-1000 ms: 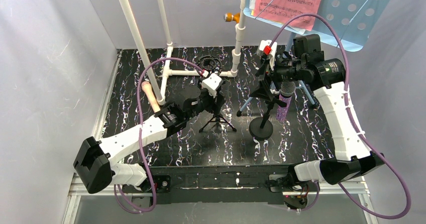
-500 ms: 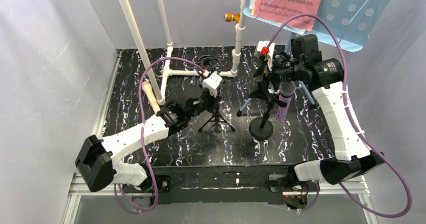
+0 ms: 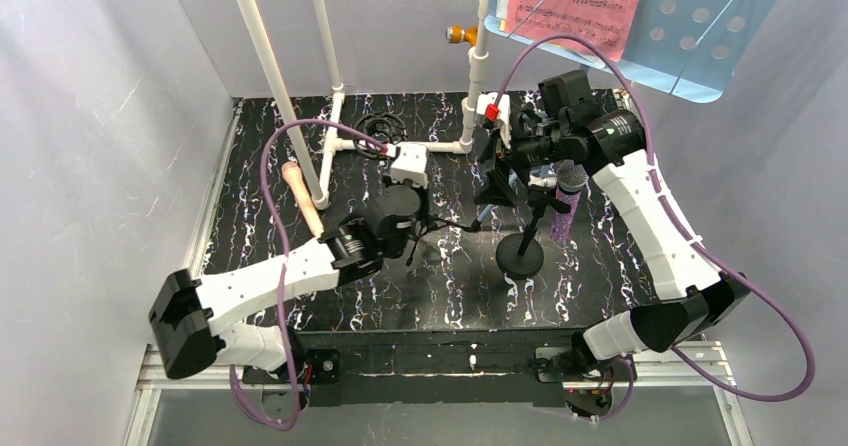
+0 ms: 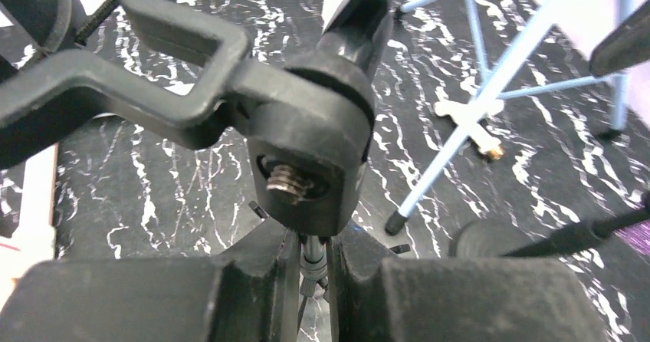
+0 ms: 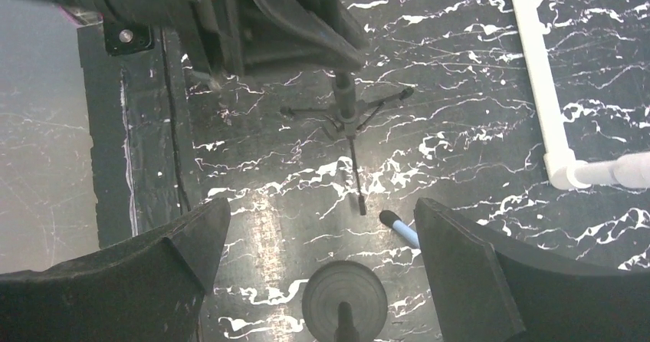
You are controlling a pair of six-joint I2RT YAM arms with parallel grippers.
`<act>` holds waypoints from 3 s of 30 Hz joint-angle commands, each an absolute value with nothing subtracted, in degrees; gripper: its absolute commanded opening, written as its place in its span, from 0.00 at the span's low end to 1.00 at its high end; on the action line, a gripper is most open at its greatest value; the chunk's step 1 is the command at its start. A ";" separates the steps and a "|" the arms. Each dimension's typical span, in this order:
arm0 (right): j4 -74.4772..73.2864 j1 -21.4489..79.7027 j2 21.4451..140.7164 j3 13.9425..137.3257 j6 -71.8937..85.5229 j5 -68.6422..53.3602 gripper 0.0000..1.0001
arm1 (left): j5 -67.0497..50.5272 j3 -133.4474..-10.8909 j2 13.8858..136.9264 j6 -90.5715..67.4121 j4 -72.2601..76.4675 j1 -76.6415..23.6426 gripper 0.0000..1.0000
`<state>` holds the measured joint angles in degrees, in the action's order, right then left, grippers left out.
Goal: Pack up the instrument practice props
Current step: Adjust the microphone stand at the center of the board, then pick up the microphone stand at the center of the board.
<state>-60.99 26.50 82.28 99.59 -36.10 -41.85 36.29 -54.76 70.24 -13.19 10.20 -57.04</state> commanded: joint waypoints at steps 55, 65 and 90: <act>-10.92 38.03 88.33 84.21 -17.27 -34.52 1.00 | 29.97 -36.56 29.33 -26.22 -26.47 -62.40 0.98; 32.79 40.25 89.54 59.87 -9.16 -28.01 0.79 | 26.85 -37.85 31.46 -31.16 -27.05 -62.42 0.98; 27.61 40.59 92.16 65.27 -11.75 -34.89 0.02 | 21.45 -36.49 29.18 -20.29 -22.54 -62.41 0.98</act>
